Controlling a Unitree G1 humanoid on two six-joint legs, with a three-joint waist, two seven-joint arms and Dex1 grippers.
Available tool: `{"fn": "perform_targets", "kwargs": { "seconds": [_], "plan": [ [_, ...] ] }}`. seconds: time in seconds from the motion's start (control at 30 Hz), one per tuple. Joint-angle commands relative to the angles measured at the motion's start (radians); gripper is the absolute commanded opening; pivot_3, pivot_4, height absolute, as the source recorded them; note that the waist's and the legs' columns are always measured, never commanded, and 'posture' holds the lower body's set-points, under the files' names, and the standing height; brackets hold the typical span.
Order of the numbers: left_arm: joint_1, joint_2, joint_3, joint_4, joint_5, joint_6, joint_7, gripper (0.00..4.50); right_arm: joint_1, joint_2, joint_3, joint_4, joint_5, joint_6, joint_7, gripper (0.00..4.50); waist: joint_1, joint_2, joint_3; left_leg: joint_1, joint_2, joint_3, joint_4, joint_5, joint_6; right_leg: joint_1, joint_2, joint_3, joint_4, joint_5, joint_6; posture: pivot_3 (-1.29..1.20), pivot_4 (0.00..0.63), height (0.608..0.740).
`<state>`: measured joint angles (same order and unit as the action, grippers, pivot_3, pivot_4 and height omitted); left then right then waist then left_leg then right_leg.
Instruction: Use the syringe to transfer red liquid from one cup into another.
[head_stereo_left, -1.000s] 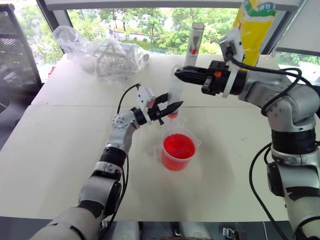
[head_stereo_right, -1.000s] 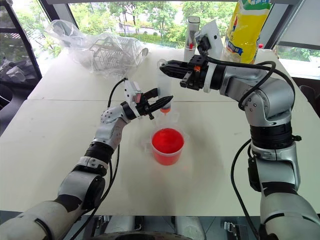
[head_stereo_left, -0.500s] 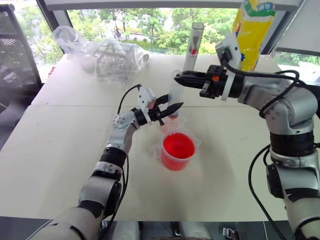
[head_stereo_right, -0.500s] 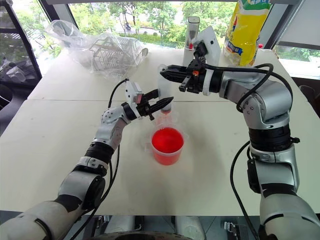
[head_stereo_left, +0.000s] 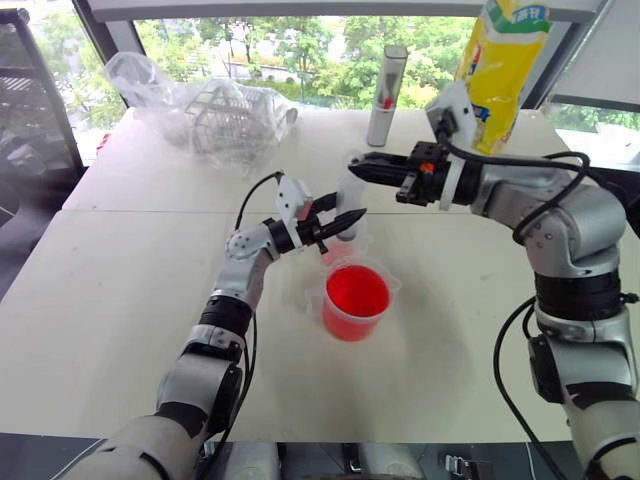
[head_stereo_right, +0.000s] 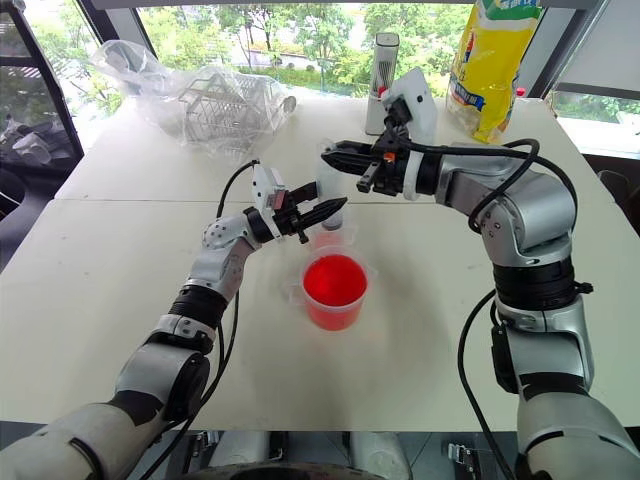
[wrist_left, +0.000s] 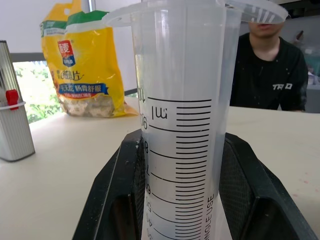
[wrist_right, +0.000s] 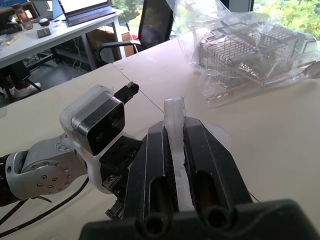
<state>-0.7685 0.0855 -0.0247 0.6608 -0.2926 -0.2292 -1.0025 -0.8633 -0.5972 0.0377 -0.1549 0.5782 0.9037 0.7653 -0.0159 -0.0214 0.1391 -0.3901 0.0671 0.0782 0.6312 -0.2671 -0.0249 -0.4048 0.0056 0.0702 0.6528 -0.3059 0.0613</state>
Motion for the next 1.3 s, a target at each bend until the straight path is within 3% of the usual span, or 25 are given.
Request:
{"fn": "perform_targets", "kwargs": {
  "seconds": [0.03,0.43,0.53,0.73,0.77,1.0,1.2,1.3],
  "plan": [
    [-0.035,0.001,0.031,-0.095,-0.035,-0.011,0.017,1.42,0.027,0.014,0.058,-0.023,0.006,0.027,0.035,0.05,0.0,0.0,0.0,0.0,0.0,0.0,0.0,0.0,0.0,0.0,0.0,0.0,0.0,0.0,0.0,0.0,0.15,0.74],
    [-0.011,0.003,0.024,-0.115,-0.031,-0.005,0.019,1.42,-0.011,0.012,0.011,-0.023,0.021,0.03,0.04,0.05,0.0,0.0,0.0,0.0,0.0,0.0,0.0,0.0,0.0,0.0,0.0,0.0,0.001,0.0,0.0,0.0,0.15,0.74],
    [-0.009,0.001,0.022,-0.115,-0.029,-0.005,0.019,1.42,-0.022,0.005,-0.013,-0.028,0.033,0.041,0.043,1.05,0.0,0.0,0.0,0.0,0.0,0.0,0.001,0.0,0.0,0.0,0.0,0.0,0.001,0.0,0.0,0.0,0.15,0.74],
    [-0.007,0.001,0.02,-0.116,-0.03,-0.006,0.022,1.42,-0.043,-0.031,-0.045,-0.049,0.053,0.062,0.049,4.11,0.001,0.0,0.0,0.0,0.0,0.0,0.001,0.0,0.0,0.0,0.0,0.0,0.001,0.0,0.0,0.0,0.15,0.74],
    [-0.006,0.001,0.019,-0.118,-0.03,-0.007,0.022,1.42,-0.046,-0.041,-0.056,-0.054,0.059,0.067,0.051,4.4,0.001,0.0,0.0,0.0,0.0,0.0,0.001,0.0,0.0,0.0,0.0,0.0,0.001,0.0,0.0,0.0,0.15,0.74],
    [0.007,-0.001,0.018,-0.139,-0.029,0.002,0.027,1.42,-0.051,-0.111,-0.131,-0.077,0.098,0.1,0.048,4.4,0.001,0.0,0.0,0.0,0.0,0.0,0.001,0.0,0.0,0.0,0.0,0.0,0.001,0.0,0.0,0.0,0.15,0.74],
    [0.017,0.005,0.022,-0.176,-0.038,0.028,0.03,1.42,-0.009,-0.182,-0.275,-0.135,0.188,0.188,-0.002,4.4,0.001,0.0,0.0,0.0,0.0,0.0,0.0,0.0,0.0,0.0,0.0,0.0,0.001,0.0,0.0,0.0,0.15,0.74],
    [0.008,0.017,0.048,-0.243,-0.085,0.124,0.067,1.42,0.029,-0.176,-0.312,-0.164,0.214,0.218,-0.049,4.4,-0.002,0.0,0.0,0.001,0.0,0.0,0.0,0.0,0.0,0.0,0.0,0.0,0.002,0.0,0.0,0.0,0.15,0.74]
  ]
}}
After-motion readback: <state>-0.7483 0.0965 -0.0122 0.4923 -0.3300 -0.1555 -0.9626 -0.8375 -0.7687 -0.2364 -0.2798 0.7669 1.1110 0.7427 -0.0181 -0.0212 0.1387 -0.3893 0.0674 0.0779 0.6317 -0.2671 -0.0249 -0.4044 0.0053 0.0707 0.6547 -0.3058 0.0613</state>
